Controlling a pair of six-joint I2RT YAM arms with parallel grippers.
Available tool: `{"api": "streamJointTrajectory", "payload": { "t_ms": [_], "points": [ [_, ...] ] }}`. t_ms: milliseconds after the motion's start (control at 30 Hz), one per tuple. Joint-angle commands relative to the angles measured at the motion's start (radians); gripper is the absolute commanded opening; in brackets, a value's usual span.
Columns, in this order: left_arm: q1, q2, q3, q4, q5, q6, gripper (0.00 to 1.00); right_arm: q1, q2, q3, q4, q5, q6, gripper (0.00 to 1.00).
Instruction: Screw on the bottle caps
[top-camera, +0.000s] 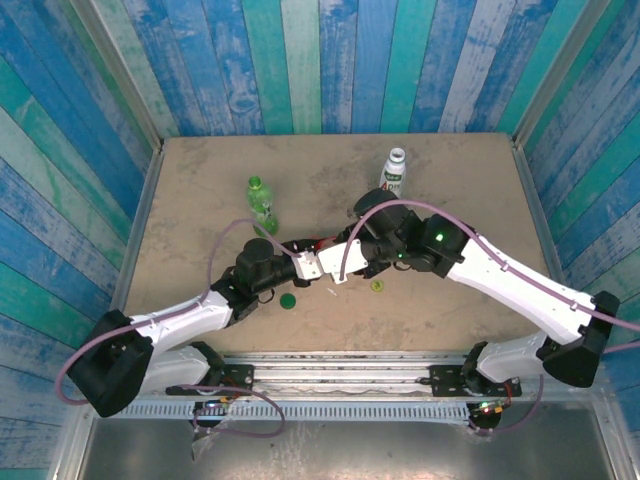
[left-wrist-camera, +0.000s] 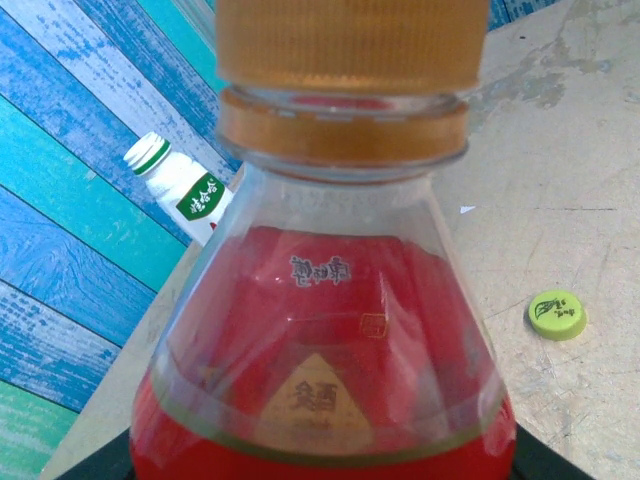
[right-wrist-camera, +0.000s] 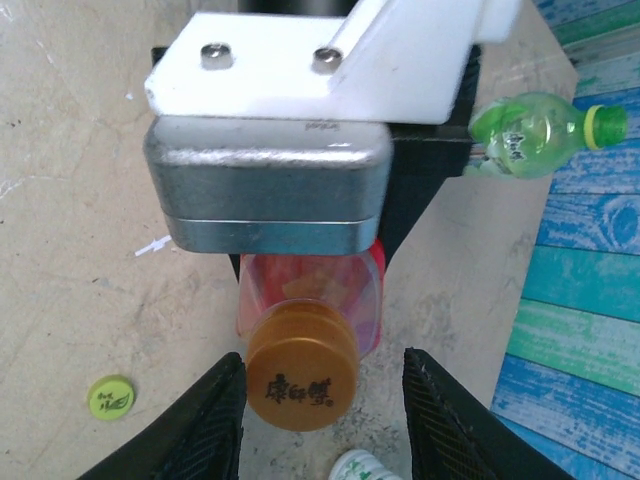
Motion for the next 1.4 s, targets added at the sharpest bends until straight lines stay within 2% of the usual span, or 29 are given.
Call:
{"api": "streamJointTrajectory", "payload": {
  "t_ms": [0, 133, 333, 467, 533, 700, 800, 833, 967, 1100, 1300, 1367],
  "points": [
    [-0.003, -0.031, 0.001, 0.029, 0.014, 0.003, 0.51, 0.004, 0.018, 0.02, -0.046, 0.032, -0.013, 0.44],
    [-0.003, -0.029, 0.0, 0.031, 0.01, 0.001, 0.5, 0.004, 0.022, 0.022, -0.072, 0.008, 0.0, 0.44],
    [-0.003, -0.029, 0.0, 0.029, 0.012, 0.002, 0.5, 0.005, 0.026, 0.025, -0.073, -0.002, 0.021, 0.38],
    [-0.002, -0.016, 0.004, 0.026, 0.011, 0.002, 0.5, 0.004, 0.007, 0.028, -0.054, -0.029, 0.024, 0.46],
    [-0.003, -0.013, 0.007, 0.023, 0.012, 0.002, 0.5, 0.004, -0.004, 0.022, -0.044, -0.04, 0.029, 0.45],
    [-0.003, -0.019, 0.01, 0.02, 0.018, 0.0, 0.5, 0.005, 0.0, 0.01, -0.047, -0.032, 0.045, 0.37],
    [-0.003, -0.023, 0.011, 0.019, 0.02, -0.001, 0.5, 0.004, 0.008, 0.006, -0.049, -0.019, 0.047, 0.27],
    [-0.003, -0.024, 0.01, 0.018, 0.02, -0.003, 0.5, 0.004, 0.011, 0.008, -0.049, -0.013, 0.047, 0.26],
    [-0.002, -0.028, 0.012, 0.02, 0.029, -0.007, 0.5, 0.004, 0.014, 0.009, -0.04, 0.002, 0.046, 0.34],
    [-0.003, -0.033, 0.012, 0.023, 0.031, -0.009, 0.49, 0.003, 0.013, 0.009, -0.031, 0.007, 0.051, 0.36],
    [-0.002, -0.033, 0.011, 0.037, 0.022, -0.022, 0.5, 0.004, 0.021, 0.014, -0.024, 0.031, 0.092, 0.27],
    [-0.003, -0.025, 0.012, 0.058, -0.002, -0.039, 0.49, 0.004, 0.023, 0.02, -0.012, 0.035, 0.165, 0.13]
  ]
}}
